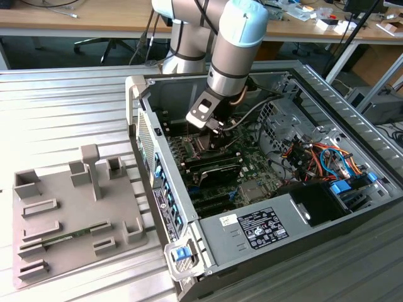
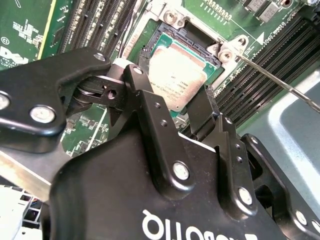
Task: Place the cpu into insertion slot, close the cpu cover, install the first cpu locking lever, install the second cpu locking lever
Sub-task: 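Place the cpu into insertion slot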
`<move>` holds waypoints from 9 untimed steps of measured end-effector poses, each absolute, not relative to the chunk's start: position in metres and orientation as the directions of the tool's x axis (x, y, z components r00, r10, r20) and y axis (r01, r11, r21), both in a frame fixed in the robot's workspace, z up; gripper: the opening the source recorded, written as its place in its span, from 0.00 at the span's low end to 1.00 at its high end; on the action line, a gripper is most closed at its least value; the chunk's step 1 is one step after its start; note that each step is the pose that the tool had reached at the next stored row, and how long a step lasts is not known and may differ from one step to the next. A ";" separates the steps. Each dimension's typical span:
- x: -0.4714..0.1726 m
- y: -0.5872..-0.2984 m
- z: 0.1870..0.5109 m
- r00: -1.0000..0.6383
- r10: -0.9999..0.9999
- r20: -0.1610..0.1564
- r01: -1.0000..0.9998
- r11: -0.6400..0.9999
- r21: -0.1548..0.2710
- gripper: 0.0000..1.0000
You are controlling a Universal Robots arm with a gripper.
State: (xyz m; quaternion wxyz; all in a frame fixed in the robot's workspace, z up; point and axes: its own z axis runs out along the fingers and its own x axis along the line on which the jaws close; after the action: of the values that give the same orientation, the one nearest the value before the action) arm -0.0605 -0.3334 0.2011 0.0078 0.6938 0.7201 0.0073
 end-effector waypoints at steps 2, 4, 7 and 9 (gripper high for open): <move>-0.061 -0.333 0.201 -0.037 0.999 -0.001 0.999 0.037 0.021 0.55; -0.061 -0.333 0.200 -0.037 0.999 -0.001 0.999 0.037 0.021 0.55; -0.061 -0.333 0.200 -0.037 0.999 -0.002 0.999 0.037 0.021 0.55; -0.061 -0.333 0.200 -0.037 0.999 -0.006 0.999 0.037 0.021 0.55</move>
State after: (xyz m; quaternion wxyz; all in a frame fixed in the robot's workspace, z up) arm -0.0612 -0.3333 0.1997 0.0094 0.6938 0.7201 0.0057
